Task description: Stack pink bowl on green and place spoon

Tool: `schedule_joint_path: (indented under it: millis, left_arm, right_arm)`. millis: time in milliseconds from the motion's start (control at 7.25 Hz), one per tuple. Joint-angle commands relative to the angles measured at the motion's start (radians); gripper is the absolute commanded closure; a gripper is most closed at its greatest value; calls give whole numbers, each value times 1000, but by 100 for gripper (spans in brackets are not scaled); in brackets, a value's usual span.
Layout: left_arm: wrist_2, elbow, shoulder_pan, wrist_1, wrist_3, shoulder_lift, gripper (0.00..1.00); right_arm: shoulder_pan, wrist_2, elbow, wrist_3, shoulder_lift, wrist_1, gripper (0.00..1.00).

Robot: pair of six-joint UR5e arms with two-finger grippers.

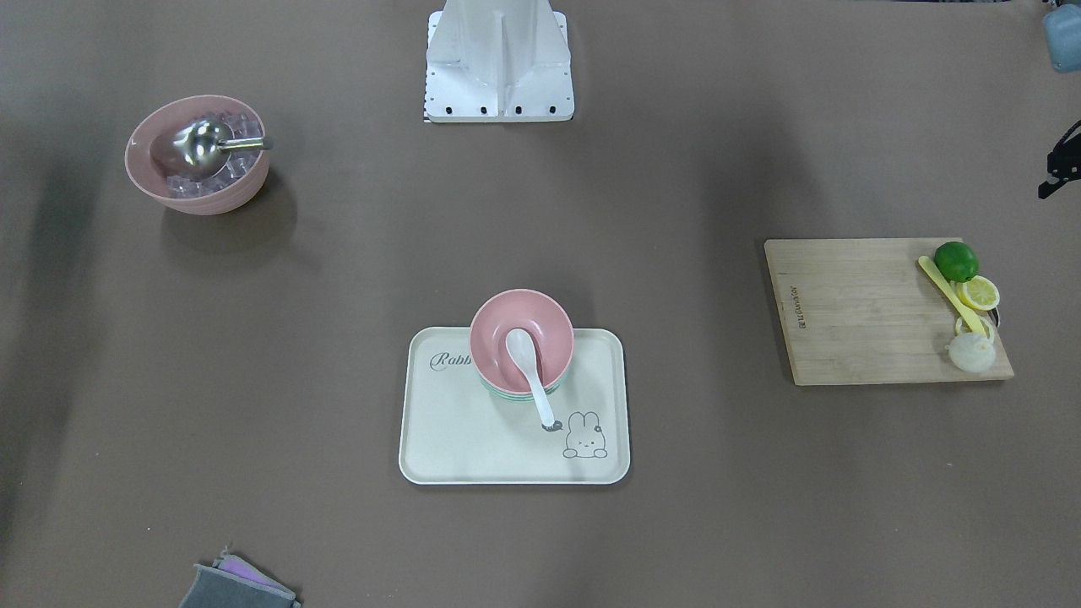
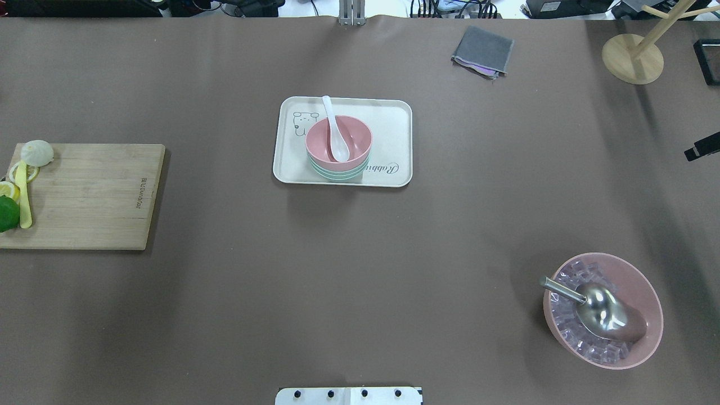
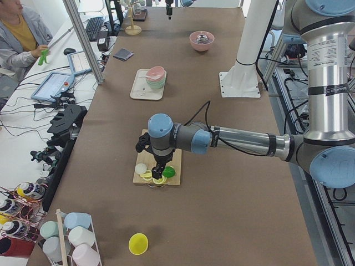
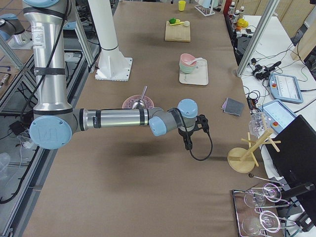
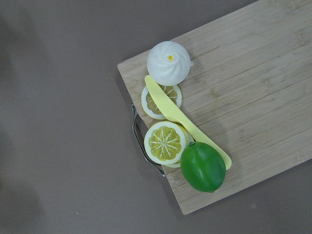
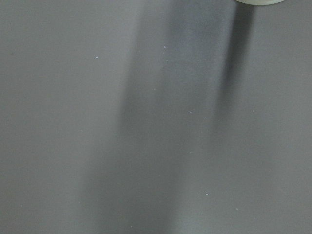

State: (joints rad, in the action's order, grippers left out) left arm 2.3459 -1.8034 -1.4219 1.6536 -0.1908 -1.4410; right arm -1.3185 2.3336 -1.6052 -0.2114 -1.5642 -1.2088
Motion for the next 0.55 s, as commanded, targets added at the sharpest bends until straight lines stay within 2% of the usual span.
schedule_joint_path:
  millis: [0,414]
  left_arm:
    - [1,-7,-5,-2,-1,5,2]
    - [1,-7,-5,-2,1,5,2]
  right_arm:
    - [-2,-54,-15,3,-23,0,0]
    - [-1,-63,-27,6,-36,-2,0]
